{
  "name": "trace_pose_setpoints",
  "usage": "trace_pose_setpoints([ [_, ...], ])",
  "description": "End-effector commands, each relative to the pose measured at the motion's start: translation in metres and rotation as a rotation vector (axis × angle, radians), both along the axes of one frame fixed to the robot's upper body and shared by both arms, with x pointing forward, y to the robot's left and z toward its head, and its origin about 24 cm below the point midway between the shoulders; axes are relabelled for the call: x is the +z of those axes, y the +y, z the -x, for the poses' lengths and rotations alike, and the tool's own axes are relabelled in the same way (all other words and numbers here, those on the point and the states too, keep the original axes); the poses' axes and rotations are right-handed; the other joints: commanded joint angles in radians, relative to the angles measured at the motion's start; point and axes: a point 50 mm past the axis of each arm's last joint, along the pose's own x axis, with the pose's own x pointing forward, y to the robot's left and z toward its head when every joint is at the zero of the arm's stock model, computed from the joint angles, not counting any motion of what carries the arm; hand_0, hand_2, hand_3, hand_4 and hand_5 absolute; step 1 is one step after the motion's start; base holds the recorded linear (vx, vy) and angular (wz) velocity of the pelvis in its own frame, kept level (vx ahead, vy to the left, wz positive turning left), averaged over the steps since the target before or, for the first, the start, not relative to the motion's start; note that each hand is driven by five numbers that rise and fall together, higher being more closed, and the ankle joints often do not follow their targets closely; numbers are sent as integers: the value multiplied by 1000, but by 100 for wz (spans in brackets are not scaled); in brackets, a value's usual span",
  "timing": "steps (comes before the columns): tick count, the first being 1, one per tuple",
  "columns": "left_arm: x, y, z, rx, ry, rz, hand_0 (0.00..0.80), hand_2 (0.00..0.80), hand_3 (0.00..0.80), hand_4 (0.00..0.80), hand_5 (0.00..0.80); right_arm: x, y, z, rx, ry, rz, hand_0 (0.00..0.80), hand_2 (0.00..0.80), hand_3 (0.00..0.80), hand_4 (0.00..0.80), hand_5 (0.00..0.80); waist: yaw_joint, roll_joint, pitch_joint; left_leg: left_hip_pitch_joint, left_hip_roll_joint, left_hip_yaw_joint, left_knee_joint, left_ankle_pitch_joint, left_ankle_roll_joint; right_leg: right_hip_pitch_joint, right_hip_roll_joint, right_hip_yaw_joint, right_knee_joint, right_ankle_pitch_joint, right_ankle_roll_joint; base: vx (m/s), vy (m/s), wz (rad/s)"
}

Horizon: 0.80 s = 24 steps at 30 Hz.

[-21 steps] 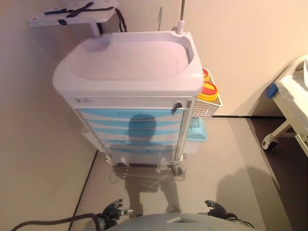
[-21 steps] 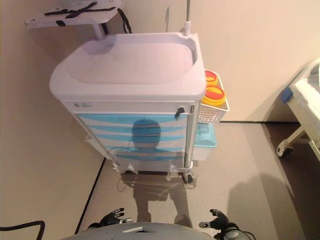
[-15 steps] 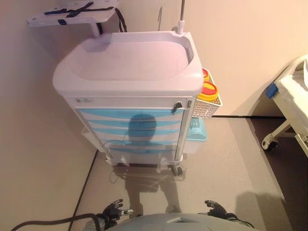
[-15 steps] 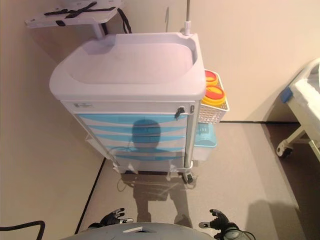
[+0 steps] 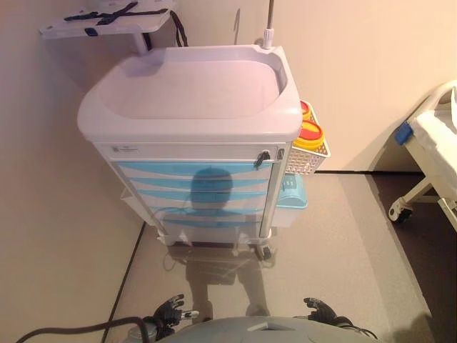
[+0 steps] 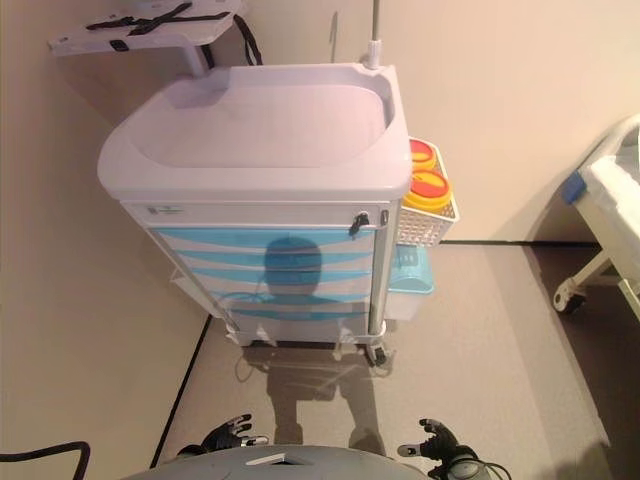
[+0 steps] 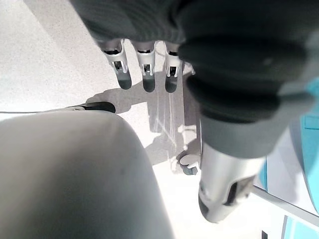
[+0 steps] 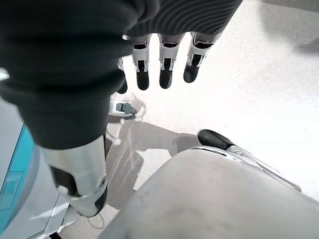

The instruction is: Open the drawer and pick up the medicine

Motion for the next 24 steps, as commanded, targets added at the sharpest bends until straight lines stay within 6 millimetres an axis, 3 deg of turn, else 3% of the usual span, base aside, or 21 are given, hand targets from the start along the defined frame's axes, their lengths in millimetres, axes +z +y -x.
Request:
trace_pose_setpoints([
  [1, 6, 4, -24, 56, -86, 0, 0, 0, 0, 0, 0, 2, 12, -21, 49, -37, -17, 0, 0, 0, 0, 0, -7, -63, 20, 7, -92, 53, 37, -112, 80, -56, -6, 27, 28, 40, 18, 59, 19, -3],
  [7, 10, 9, -31, 102, -125, 4, 0, 0, 0, 0, 0, 4, 8, -24, 57, -47, -17, 0, 0, 0, 0, 0, -17, -64, 44, -14, -98, 54, 82, -129, 89, -80, -10, 47, 67, 27, 14, 56, 27, -10],
  [13, 19, 12, -55, 177, -230, 34, 0, 0, 0, 0, 0, 7, 5, -32, 85, -68, -7, 0, 0, 0, 0, 0, -30, -62, 95, -72, -104, 55, 150, -147, 103, -149, -16, 73, 145, 8, 9, 28, 43, -15],
  [17, 36, 12, -87, 231, -375, 76, 0, 0, 0, 0, 0, 14, 5, -51, 99, -126, -1, 0, 0, 0, 0, 0, -37, -63, 157, -133, -99, 65, 175, -147, 109, -225, -20, 86, 193, 3, 12, -75, 51, -15],
  [24, 84, -1, -155, 233, -707, 200, 0, 0, 0, 0, 0, 31, 14, -95, 114, -268, 4, 0, 0, 0, 0, 0, -44, -78, 276, -317, -96, 94, 285, -140, 118, -421, -20, 127, 314, 9, 25, -166, 38, -14],
])
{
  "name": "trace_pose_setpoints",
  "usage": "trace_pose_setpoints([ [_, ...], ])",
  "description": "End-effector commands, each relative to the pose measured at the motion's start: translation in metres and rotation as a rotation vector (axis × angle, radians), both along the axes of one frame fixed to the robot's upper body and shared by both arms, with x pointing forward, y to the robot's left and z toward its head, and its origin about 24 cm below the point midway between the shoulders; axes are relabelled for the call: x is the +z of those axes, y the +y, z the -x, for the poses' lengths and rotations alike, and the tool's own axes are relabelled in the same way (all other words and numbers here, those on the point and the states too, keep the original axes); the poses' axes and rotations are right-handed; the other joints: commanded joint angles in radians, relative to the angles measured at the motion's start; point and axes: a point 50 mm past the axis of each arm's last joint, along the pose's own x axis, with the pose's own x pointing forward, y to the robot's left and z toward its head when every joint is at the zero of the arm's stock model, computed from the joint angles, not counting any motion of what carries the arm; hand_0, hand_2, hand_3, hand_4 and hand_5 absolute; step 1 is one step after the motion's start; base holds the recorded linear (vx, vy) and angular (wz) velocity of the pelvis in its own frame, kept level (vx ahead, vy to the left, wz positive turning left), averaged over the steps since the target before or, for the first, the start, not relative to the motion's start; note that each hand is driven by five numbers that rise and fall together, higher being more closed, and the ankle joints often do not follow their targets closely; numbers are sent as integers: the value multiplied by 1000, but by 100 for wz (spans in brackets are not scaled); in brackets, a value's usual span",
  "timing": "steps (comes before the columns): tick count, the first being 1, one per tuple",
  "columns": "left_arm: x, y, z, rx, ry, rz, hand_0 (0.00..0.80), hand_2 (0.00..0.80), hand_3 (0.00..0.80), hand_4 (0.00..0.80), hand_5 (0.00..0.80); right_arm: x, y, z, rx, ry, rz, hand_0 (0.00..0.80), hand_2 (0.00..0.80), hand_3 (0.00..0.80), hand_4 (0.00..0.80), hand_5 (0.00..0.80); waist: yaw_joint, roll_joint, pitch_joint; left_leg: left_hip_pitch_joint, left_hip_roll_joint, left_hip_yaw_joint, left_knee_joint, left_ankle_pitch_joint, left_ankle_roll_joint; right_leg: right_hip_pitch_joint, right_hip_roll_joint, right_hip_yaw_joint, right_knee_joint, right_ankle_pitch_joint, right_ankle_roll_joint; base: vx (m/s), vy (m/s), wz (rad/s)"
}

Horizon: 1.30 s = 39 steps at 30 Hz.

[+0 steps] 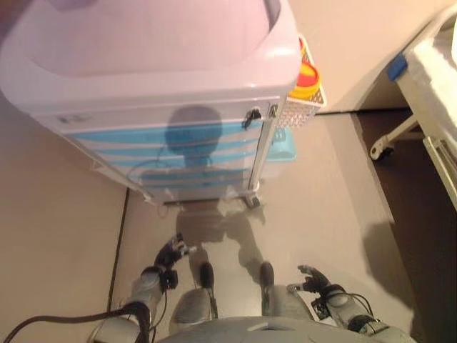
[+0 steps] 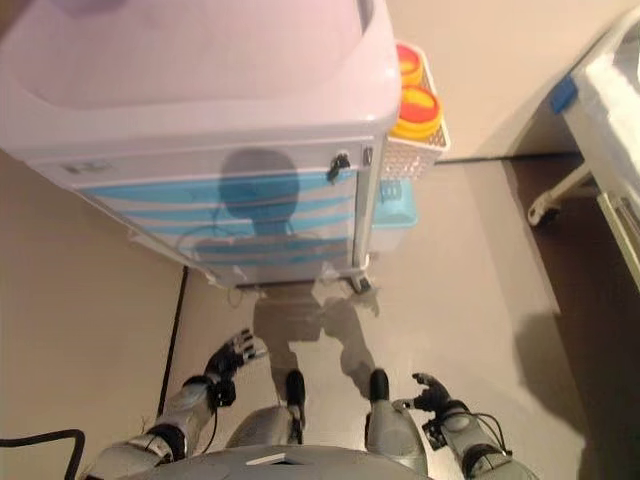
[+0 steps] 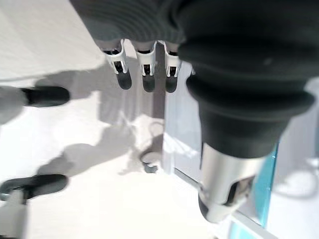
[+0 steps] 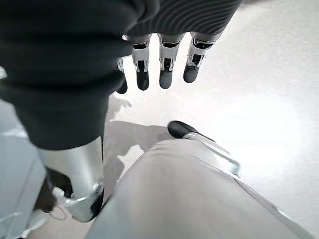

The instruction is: Open the drawer and pick up the medicine

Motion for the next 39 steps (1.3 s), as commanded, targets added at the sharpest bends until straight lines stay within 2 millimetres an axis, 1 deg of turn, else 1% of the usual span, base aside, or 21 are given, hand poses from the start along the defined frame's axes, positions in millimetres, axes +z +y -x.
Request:
trace_pose_setpoints([
  [1, 28, -1, -26, 43, -212, 101, 0, 0, 0, 0, 0, 6, 7, -11, 41, -60, -3, 0, 0, 0, 0, 0, -18, -39, 32, -77, -82, 10, 149, -132, 91, -70, 1, 15, 53, 28, 15, -67, 40, -18],
  [4, 51, -6, -45, 39, -342, 211, 0, 0, 0, 0, 0, 13, 5, -23, 24, -101, -2, 0, 0, 0, 0, 0, -22, -45, 57, -130, -82, 18, 207, -146, 93, -115, -2, 22, 79, 33, 17, -80, 55, -12],
  [6, 76, -10, -63, 25, -478, 292, 0, 0, 0, 0, 0, 21, 3, -35, 21, -141, -1, 0, 0, 0, 0, 0, -32, -54, 75, -186, -74, 30, 256, -156, 90, -161, 2, 29, 91, 43, 15, -119, 69, -19],
  [7, 84, -10, -67, 18, -521, 307, 0, 0, 0, 0, 0, 23, 2, -38, 26, -147, 5, 0, 0, 0, 0, 0, -35, -55, 80, -201, -70, 34, 268, -160, 89, -174, 4, 31, 95, 45, 14, -87, 78, -21],
  [10, 112, -5, -81, 16, -671, 355, 0, 0, 0, 0, 0, 28, 1, -44, 33, -171, 9, 0, 0, 0, 0, 0, -44, -65, 102, -246, -58, 47, 319, -180, 88, -216, 14, 34, 111, 53, 13, -84, 61, -16],
  [11, 126, 1, -87, 22, -737, 371, 0, 0, 0, 0, 0, 30, 1, -47, 39, -184, 8, 0, 0, 0, 0, 0, -49, -75, 113, -272, -51, 54, 348, -192, 87, -235, 16, 36, 115, 59, 12, -89, 31, -21],
  [13, 141, 8, -92, 26, -815, 391, 0, 0, 0, 0, 0, 31, 2, -49, 42, -191, 8, 0, 0, 0, 0, 0, -54, -83, 120, -298, -44, 60, 377, -204, 88, -255, 21, 40, 121, 63, 10, -72, 21, -25],
  [15, 163, 17, -101, 35, -917, 437, 0, 0, 0, 0, 0, 32, 2, -50, 44, -198, 8, 0, 0, 0, 0, 0, -59, -96, 131, -340, -35, 67, 424, -225, 86, -282, 25, 41, 131, 66, 8, -61, 16, -19],
  [16, 169, 19, -102, 34, -944, 449, 0, 0, 0, 0, 0, 33, 2, -49, 43, -200, 8, 0, 0, 0, 0, 0, -60, -99, 132, -349, -33, 68, 434, -230, 86, -289, 27, 42, 134, 66, 8, -34, 5, -11],
  [17, 180, 22, -106, 32, -990, 470, 0, 0, 0, 0, 0, 32, 1, -48, 42, -200, 8, 0, 0, 0, 0, 0, -62, -105, 136, -362, -31, 68, 451, -240, 86, -298, 30, 43, 138, 67, 8, -13, -8, -11],
  [18, 186, 24, -107, 27, -1017, 489, 0, 0, 0, 0, 0, 32, 1, -48, 39, -198, 8, 0, 0, 0, 0, 0, -63, -108, 138, -369, -29, 68, 461, -245, 87, -303, 31, 43, 142, 68, 8, -24, -30, -6],
  [19, 201, 27, -111, 22, -1068, 519, 0, 0, 0, 0, 0, 32, 1, -47, 38, -205, 4, 0, 0, 0, 0, 0, -65, -115, 145, -386, -27, 67, 479, -254, 87, -312, 34, 43, 145, 69, 8, -20, -32, -5],
  [20, 206, 28, -112, 17, -1092, 536, 0, 0, 0, 0, 0, 32, 1, -47, 38, -205, 4, 0, 0, 0, 0, 0, -65, -117, 147, -391, -26, 66, 486, -257, 87, -315, 35, 43, 147, 70, 8, -29, -50, -8],
  [21, 218, 32, -116, 21, -1138, 571, 0, 0, 0, 0, 0, 31, 2, -45, 39, -208, 1, 0, 0, 0, 0, 0, -67, -124, 151, -401, -24, 65, 495, -264, 87, -321, 38, 42, 146, 72, 8, -12, -44, -11],
  [22, 224, 33, -117, 22, -1158, 597, 0, 0, 0, 0, 0, 30, 3, -44, 38, -209, -2, 0, 0, 0, 0, 0, -67, -127, 152, -405, -24, 64, 499, -267, 88, -323, 39, 41, 146, 74, 8, -12, -55, -11],
  [25, 250, 37, -122, 14, -1249, 648, 0, 0, 0, 0, 0, 29, 7, -42, 36, -218, -14, 0, 0, 0, 0, 0, -70, -143, 160, -422, -26, 59, 521, -282, 89, -328, 42, 38, 137, 84, 8, 5, -63, -7],
  [28, 267, 39, -124, 3, -1315, 685, 0, 0, 0, 0, 0, 29, 11, -42, 41, -224, -23, 0, 0, 0, 0, 0, -71, -153, 167, -430, -26, 56, 534, -291, 91, -329, 45, 36, 130, 91, 8, 10, -60, -2],
  [29, 276, 39, -125, -5, -1349, 709, 0, 0, 0, 0, 0, 29, 14, -42, 44, -229, -30, 0, 0, 0, 0, 0, -71, -159, 170, -433, -27, 55, 539, -297, 91, -327, 44, 35, 122, 95, 7, 9, -61, 1],
  [31, 284, 41, -125, -10, -1392, 746, 0, 0, 0, 0, 0, 28, 17, -41, 49, -233, -41, 0, 0, 0, 0, 0, -71, -166, 174, -436, -27, 52, 547, -303, 90, -324, 44, 32, 116, 98, 8, 14, -60, 1],
  [36, 295, 47, -123, -7, -1477, 823, 0, 0, 0, 0, 0, 28, 25, -40, 60, -238, -58, 0, 0, 0, 0, 0, -67, -176, 180, -436, -31, 48, 558, -314, 90, -311, 45, 27, 106, 101, 7, 12, -42, 1],
  [39, 294, 49, -123, -15, -1489, 868, 0, 0, 0, 0, 0, 27, 26, -40, 61, -237, -64, 0, 0, 0, 0, 0, -63, -178, 186, -431, -32, 45, 559, -317, 90, -302, 44, 24, 105, 98, 7, 4, -13, 0],
])
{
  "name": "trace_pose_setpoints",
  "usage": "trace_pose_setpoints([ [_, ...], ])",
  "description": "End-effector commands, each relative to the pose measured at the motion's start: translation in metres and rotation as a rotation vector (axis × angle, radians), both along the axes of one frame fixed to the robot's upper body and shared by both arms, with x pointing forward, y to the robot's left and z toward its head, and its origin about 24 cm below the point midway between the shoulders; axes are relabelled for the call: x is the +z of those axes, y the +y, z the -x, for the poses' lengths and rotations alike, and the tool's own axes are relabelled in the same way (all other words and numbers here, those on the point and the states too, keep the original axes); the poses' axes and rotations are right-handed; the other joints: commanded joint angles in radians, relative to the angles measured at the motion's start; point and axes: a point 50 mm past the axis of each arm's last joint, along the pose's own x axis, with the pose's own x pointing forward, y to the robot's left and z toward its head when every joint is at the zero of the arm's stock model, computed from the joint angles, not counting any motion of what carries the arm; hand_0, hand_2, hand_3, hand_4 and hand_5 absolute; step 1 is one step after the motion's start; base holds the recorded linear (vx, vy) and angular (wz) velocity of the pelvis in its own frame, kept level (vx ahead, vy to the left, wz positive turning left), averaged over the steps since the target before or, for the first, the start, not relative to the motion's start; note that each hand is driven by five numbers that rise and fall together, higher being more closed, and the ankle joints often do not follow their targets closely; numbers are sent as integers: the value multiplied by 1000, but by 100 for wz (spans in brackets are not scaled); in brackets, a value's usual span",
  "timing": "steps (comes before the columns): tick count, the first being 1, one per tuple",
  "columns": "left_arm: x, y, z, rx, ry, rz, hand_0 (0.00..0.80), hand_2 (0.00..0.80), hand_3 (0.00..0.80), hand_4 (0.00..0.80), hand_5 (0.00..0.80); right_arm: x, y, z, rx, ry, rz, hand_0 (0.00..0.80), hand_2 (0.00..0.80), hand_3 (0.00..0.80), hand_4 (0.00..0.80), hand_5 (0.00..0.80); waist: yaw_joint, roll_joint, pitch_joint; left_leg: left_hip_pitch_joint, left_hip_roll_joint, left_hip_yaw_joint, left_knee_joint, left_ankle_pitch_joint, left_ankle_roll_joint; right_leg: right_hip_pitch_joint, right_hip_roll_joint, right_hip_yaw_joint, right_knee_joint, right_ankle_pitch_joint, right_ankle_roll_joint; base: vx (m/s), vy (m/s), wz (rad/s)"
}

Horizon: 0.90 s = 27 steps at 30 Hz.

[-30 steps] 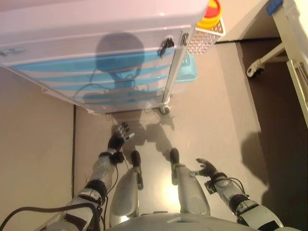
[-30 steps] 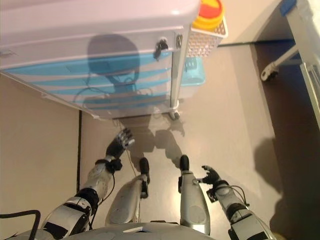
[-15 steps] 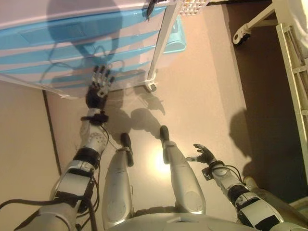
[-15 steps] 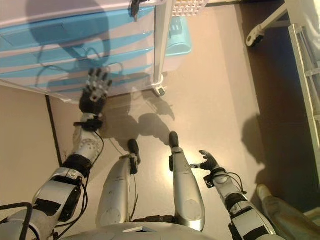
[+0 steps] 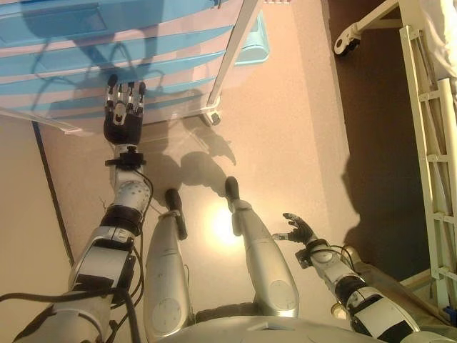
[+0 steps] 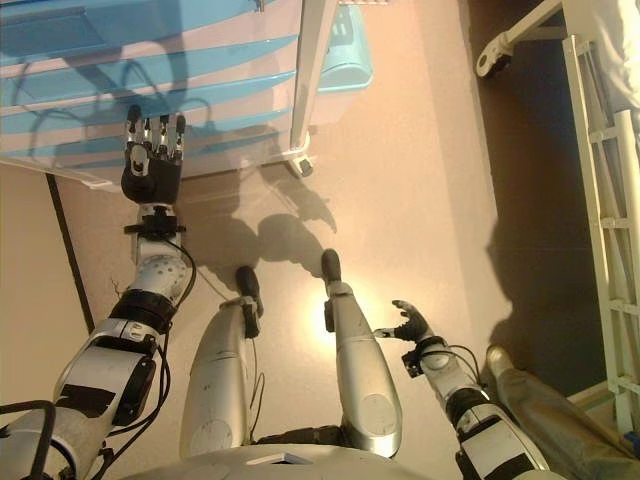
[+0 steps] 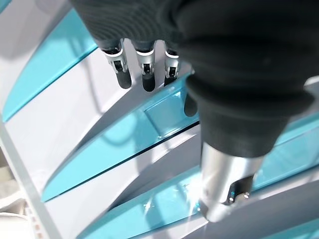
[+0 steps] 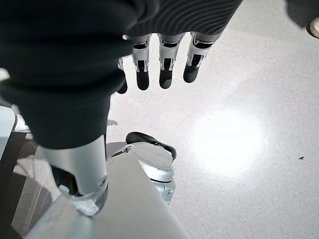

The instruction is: Open the drawer and pick up the medicine

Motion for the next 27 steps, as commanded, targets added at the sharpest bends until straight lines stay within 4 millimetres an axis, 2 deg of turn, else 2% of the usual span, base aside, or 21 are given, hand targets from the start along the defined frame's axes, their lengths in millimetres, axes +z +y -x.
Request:
trace_pose_setpoints([
  [1, 63, 11, 1, 21, -312, 17, 0, 0, 0, 0, 0, -13, 2, 25, 12, 43, -19, 0, 0, 0, 0, 0, 19, 1, -28, -12, -83, -1, 83, -133, 59, 45, 6, -91, -96, 85, -16, 10, -25, 4],
  [12, 39, 19, -2, 77, -81, -167, 0, 0, 0, 0, 0, -8, 6, 18, 3, 21, -42, 0, 0, 0, 0, 0, 34, 1, -8, -2, -90, -7, 67, -124, 60, 63, 2, -106, -108, 89, -15, 2, -13, 2],
  [21, 9, 13, -6, 107, 200, -592, 0, 0, 0, 0, 0, -5, 2, 14, -5, 10, -36, 0, 0, 0, 0, 0, 35, 13, 0, -6, -93, 2, 67, -117, 63, 62, -3, -112, -110, 94, -13, 0, 0, 0],
  [27, -2, 11, -5, 102, 277, -720, 0, 0, 0, 0, 0, -3, -3, 12, -6, 5, -21, 0, 0, 0, 0, 0, 31, 27, 0, -13, -94, 9, 67, -113, 65, 53, -7, -112, -107, 94, -11, 1, 17, 0],
])
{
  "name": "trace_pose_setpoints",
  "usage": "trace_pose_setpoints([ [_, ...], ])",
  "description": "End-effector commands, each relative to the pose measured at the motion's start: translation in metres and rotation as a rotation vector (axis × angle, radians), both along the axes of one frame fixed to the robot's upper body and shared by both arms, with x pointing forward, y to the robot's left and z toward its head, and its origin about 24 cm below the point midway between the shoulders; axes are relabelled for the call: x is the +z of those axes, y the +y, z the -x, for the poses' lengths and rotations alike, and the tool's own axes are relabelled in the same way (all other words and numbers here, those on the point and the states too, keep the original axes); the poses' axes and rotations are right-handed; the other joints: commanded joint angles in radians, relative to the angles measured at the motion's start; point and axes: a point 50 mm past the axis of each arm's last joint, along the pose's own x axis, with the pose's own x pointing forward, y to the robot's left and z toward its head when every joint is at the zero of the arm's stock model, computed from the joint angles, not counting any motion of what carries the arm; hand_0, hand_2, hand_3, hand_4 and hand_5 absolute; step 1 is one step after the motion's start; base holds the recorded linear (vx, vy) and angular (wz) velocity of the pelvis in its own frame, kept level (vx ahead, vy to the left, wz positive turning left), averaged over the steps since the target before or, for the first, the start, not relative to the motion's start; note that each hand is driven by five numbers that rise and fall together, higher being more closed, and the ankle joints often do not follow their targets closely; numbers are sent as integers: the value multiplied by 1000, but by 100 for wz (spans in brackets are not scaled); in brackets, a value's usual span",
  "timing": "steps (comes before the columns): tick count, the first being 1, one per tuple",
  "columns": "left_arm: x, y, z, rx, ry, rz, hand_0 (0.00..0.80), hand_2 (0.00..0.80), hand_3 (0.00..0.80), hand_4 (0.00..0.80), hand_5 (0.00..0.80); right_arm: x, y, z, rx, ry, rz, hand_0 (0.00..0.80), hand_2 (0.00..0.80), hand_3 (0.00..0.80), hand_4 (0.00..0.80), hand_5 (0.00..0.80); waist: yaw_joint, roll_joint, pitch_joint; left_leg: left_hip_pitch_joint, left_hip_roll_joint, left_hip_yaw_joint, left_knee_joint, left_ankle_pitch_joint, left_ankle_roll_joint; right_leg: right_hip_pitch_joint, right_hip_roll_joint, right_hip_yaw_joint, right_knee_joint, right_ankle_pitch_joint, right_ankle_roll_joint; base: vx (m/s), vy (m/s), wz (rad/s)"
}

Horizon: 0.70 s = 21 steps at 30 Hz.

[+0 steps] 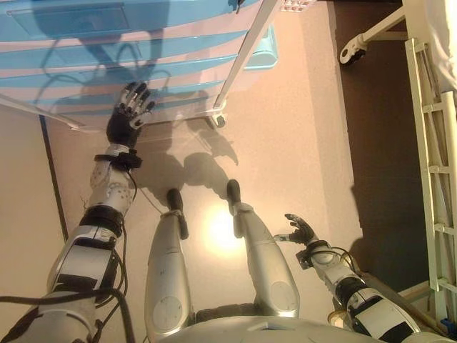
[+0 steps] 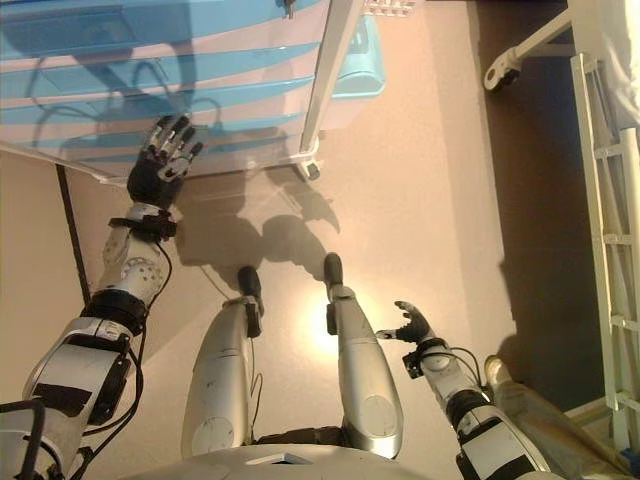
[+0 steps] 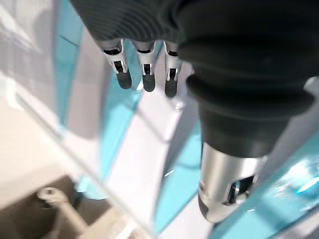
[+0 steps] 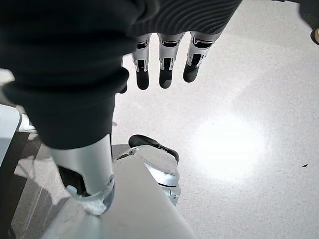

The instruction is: Open the drawer and pick up the medicine

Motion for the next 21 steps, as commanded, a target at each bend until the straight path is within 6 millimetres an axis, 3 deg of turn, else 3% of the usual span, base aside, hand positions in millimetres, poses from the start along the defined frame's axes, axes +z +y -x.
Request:
trace_pose_setpoints([
  [1, 6, -3, -2, -8, -6, -102, 0, 0, 0, 0, 0, -2, -4, 11, 6, 0, -13, 0, 0, 0, 0, 0, 1, 26, -2, -21, -90, 24, 69, -112, 66, 35, -1, -93, -97, 94, -11, 0, 0, 0],
  [9, 8, 1, -2, -9, -6, -67, 0, 0, 0, 0, 0, -1, -4, 10, 8, -2, -9, 0, 0, 0, 0, 0, 1, 30, -2, -31, -89, 24, 76, -112, 66, 27, 0, -94, -91, 90, -11, 0, 0, 0],
  [21, 21, 4, -2, -161, -206, 514, 0, 0, 0, 0, 0, -6, 10, 13, 22, 8, -33, 0, 0, 0, 0, 0, 8, 9, -2, -30, -90, 12, 86, -124, 67, 38, 14, -97, -88, 82, -15, 8, -16, 0],
])
